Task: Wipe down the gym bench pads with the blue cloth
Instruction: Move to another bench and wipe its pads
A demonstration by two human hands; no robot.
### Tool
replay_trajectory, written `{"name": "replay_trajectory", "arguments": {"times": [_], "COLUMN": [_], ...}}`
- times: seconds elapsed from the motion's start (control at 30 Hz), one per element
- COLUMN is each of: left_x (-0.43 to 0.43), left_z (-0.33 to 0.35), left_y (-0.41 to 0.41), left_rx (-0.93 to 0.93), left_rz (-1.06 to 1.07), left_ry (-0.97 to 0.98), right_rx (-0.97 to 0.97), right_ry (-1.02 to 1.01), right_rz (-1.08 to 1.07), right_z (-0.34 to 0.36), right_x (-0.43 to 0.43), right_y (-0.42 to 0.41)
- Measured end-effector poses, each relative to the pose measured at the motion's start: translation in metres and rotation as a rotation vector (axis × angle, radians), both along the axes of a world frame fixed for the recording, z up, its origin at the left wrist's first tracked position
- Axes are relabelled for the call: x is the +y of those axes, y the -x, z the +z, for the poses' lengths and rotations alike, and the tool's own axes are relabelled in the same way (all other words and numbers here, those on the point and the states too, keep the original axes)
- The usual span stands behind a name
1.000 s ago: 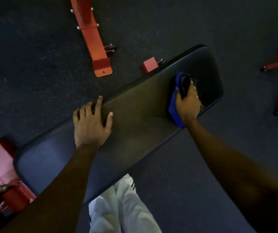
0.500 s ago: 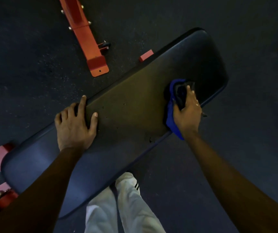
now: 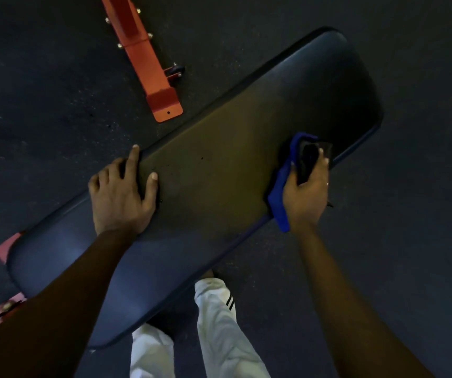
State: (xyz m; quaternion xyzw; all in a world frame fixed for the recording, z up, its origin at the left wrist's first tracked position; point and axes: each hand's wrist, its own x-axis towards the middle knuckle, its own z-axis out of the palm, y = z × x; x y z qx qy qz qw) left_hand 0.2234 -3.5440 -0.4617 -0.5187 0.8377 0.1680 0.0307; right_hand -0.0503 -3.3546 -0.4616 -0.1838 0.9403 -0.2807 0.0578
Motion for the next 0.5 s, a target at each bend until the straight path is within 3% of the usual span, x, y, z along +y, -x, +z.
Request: {"name": "replay_trajectory", "arguments": {"times": [0.1, 0.27, 0.4, 0.5], "left_x": [0.001, -0.003, -0.004, -0.008], "left_z": [-0.001, -0.004, -0.007, -0.004], "left_y": [-0.002, -0.009, -0.01, -0.015], "left_rx": [0.001, 0.024, 0.024, 0.037], "left_rz": [-0.011, -0.04, -0.048, -0.095], "left_ry": [0.0, 0.0, -0.008, -0.067], "right_rx": [0.006, -0.011, -0.044, -0.078], "right_ry": [-0.011, -0.103, -0.065, -0.068], "right_rz": [-0.183, 0.264, -0.062, -0.192], "right_z": [-0.001, 0.002, 0.001, 0.002], "right_x": [-0.024, 0.0, -0.003, -0.016], "right_y": [-0.031, -0.056, 0.024, 0.027]}}
